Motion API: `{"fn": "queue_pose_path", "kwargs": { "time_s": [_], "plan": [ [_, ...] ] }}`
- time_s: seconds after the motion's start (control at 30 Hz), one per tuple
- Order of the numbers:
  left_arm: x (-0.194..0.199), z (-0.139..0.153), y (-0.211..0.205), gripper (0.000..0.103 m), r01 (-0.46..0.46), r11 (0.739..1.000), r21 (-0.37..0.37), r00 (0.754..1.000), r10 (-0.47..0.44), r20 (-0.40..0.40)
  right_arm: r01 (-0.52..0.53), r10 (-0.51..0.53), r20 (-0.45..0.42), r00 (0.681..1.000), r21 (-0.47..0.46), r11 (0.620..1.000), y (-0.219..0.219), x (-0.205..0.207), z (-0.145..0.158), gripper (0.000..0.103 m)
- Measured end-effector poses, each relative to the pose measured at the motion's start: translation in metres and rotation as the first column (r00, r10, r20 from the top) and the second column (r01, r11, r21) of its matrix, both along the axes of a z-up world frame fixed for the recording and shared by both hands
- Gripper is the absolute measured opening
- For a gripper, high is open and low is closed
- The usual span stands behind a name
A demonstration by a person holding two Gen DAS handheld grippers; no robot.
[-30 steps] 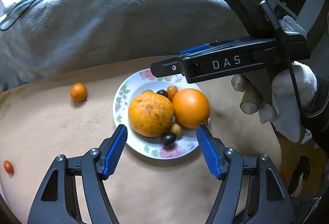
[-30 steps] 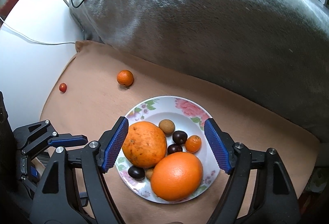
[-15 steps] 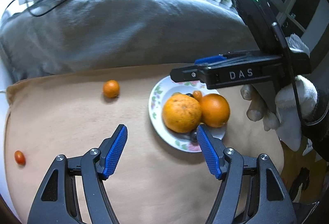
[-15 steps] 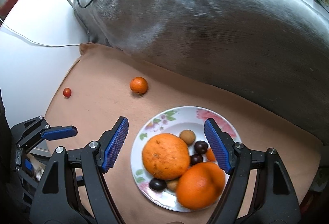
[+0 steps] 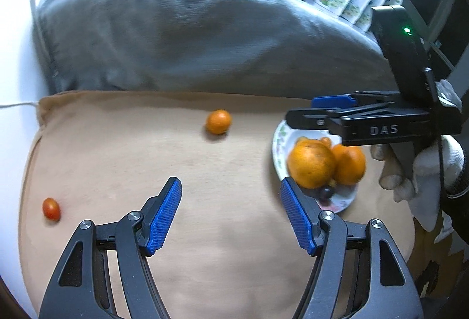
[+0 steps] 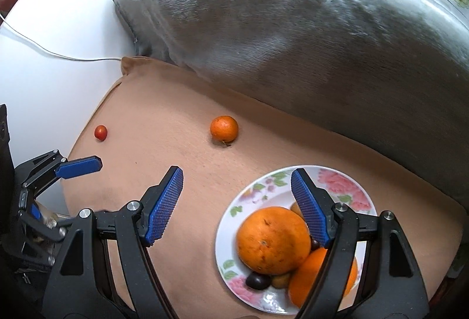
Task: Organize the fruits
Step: 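Move the left tool to the red cherry tomato while the right tool approaches the loose kumquat, then close the left gripper on the cherry tomato while the right gripper grasps the kumquat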
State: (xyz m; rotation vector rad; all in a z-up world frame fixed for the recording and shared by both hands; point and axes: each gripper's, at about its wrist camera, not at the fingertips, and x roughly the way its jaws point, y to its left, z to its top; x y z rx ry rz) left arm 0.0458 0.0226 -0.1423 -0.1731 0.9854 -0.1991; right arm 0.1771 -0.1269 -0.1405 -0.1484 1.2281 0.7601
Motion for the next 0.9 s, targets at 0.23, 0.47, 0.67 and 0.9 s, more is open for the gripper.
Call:
{"fn": "queue_pose_path", "kwargs": {
  "time_s": [0.23,0.47,0.67,0.9],
  "plan": [
    [-0.01,-0.016,0.042,0.07,-0.09,0.996,0.019,0.996,0.091,-0.009,0.001,-0.001,0.009,1.0,0.006,1.0,0.02,0.004,-0.002,0.079],
    [-0.025,-0.036,0.085,0.07,-0.198,0.98,0.033,0.98,0.199,-0.018,-0.026,0.026,0.01,1.0,-0.004,1.0,0.042,0.002,-0.012,0.079],
    [-0.042,-0.057,0.122,0.069,-0.284,0.958,0.039,0.958,0.285,-0.039,-0.021,0.022,0.019,1.0,-0.024,0.999,0.057,0.007,-0.022,0.077],
    [-0.059,-0.079,0.158,0.064,-0.369,0.929,0.038,0.927,0.371,-0.062,-0.019,0.02,0.011,1.0,-0.083,0.996,0.071,0.013,-0.042,0.064]
  ]
}}
